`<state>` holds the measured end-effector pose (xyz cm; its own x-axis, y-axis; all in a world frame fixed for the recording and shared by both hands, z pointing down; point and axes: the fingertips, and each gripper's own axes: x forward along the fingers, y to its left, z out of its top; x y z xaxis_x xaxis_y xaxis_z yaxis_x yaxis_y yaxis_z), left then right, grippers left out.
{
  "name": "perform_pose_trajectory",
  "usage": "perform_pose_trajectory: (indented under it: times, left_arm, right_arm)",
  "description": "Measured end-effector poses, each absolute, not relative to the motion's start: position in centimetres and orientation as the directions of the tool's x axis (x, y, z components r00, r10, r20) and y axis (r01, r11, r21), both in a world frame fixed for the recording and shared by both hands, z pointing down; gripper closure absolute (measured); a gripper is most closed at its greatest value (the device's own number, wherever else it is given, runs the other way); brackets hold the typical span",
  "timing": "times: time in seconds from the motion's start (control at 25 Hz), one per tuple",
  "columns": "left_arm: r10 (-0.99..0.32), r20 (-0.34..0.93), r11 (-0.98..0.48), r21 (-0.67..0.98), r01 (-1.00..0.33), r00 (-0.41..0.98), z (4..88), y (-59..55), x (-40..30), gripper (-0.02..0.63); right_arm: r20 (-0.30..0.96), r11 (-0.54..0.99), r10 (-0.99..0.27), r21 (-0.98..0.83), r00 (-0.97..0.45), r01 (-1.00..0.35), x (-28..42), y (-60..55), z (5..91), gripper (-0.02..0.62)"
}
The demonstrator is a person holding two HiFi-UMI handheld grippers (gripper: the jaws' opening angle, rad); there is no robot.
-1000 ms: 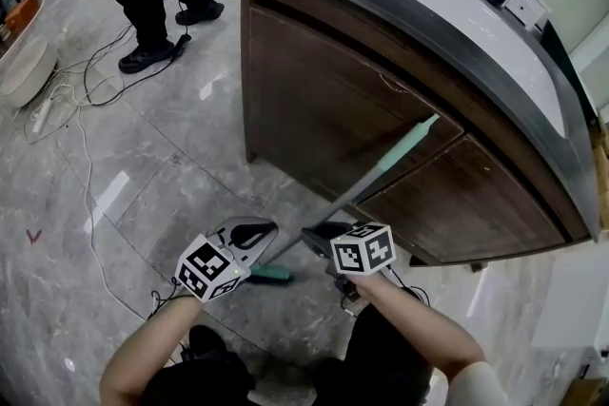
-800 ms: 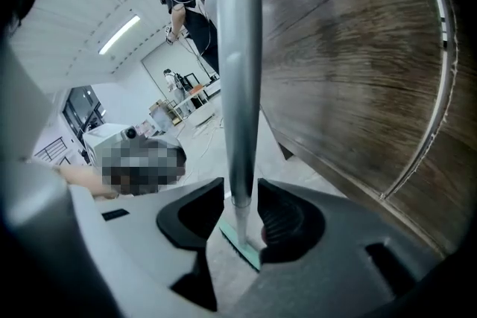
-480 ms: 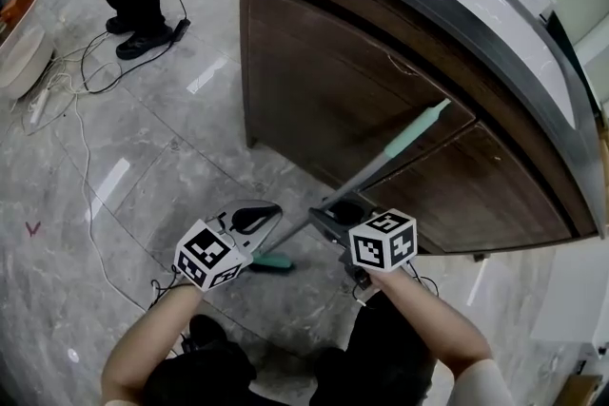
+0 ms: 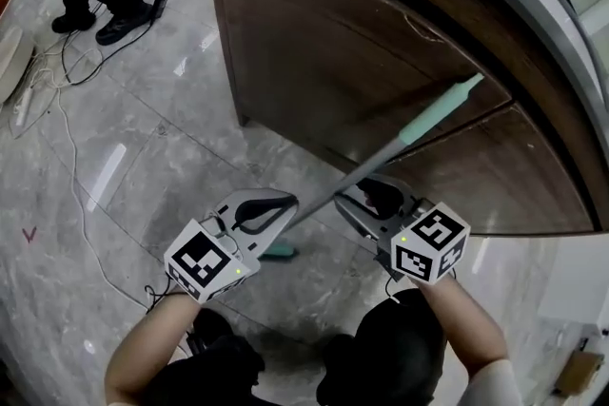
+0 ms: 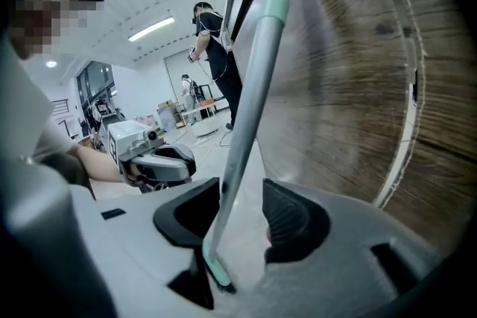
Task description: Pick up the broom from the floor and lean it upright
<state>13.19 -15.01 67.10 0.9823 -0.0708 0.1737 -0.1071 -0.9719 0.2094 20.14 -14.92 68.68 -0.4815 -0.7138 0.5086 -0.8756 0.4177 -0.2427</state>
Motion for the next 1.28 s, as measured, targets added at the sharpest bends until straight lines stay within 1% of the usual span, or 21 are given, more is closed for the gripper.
perform_pose_trajectory:
  times: [0.08, 0.2, 0.32, 0.44, 0.52, 0.6, 0.76, 0.84, 1.12, 1.28]
  left_arm:
    - [-0.058, 0.177, -0.975, 0.2, -0.094, 0.982, 67.5, -14.7, 13.7, 0.595]
    - [-0.058, 0.183, -0.978, 0.187, -0.093, 0.981, 67.4, -14.8, 14.6, 0.595]
    - [-0.064, 0.199, -0.981, 0.168, -0.098, 0.978, 66.6, -14.6, 14.9, 0.595]
    - [-0.084, 0.26, -0.983, 0.135, -0.122, 0.962, 66.4, -13.3, 14.5, 0.595]
    - [-0.091, 0.286, -0.976, 0.163, -0.142, 0.954, 65.5, -12.1, 13.6, 0.595]
    - [-0.095, 0.311, -0.965, 0.203, -0.164, 0.946, 63.7, -10.5, 12.1, 0.595]
    - [-0.117, 0.377, -0.952, 0.221, -0.212, 0.919, 59.4, -6.7, 9.4, 0.595]
    - [-0.132, 0.382, -0.944, 0.233, -0.233, 0.915, 55.7, -5.3, 8.9, 0.595]
    - [-0.227, 0.411, -0.916, 0.219, -0.337, 0.883, 43.3, -1.4, 7.8, 0.595]
    - [-0.292, 0.421, -0.872, 0.253, -0.42, 0.859, 34.9, 1.7, 6.4, 0.595]
  right_arm:
    - [0.509, 0.406, -0.717, -0.251, -0.476, -0.879, 21.0, -14.6, 68.6, 0.415]
    - [0.477, 0.38, -0.741, -0.283, -0.473, -0.881, 21.8, -14.0, 67.9, 0.444]
    - [0.447, 0.397, -0.763, -0.244, -0.466, -0.885, 21.5, -13.7, 66.1, 0.492]
    - [0.451, 0.43, -0.767, -0.167, -0.457, -0.887, 20.5, -13.1, 64.3, 0.533]
    - [0.464, 0.437, -0.761, -0.148, -0.453, -0.887, 19.9, -12.6, 62.8, 0.545]
    - [0.471, 0.44, -0.754, -0.156, -0.458, -0.884, 19.2, -11.7, 60.7, 0.597]
    - [0.502, 0.465, -0.722, -0.158, -0.477, -0.871, 17.6, -8.8, 55.3, 0.597]
    - [0.529, 0.477, -0.701, -0.15, -0.478, -0.866, 17.2, -7.1, 52.2, 0.597]
    - [0.55, 0.512, -0.677, -0.125, -0.489, -0.85, 16.9, -2.0, 40.6, 0.597]
    - [0.561, 0.478, -0.671, -0.172, -0.485, -0.861, 16.9, 1.9, 32.8, 0.597]
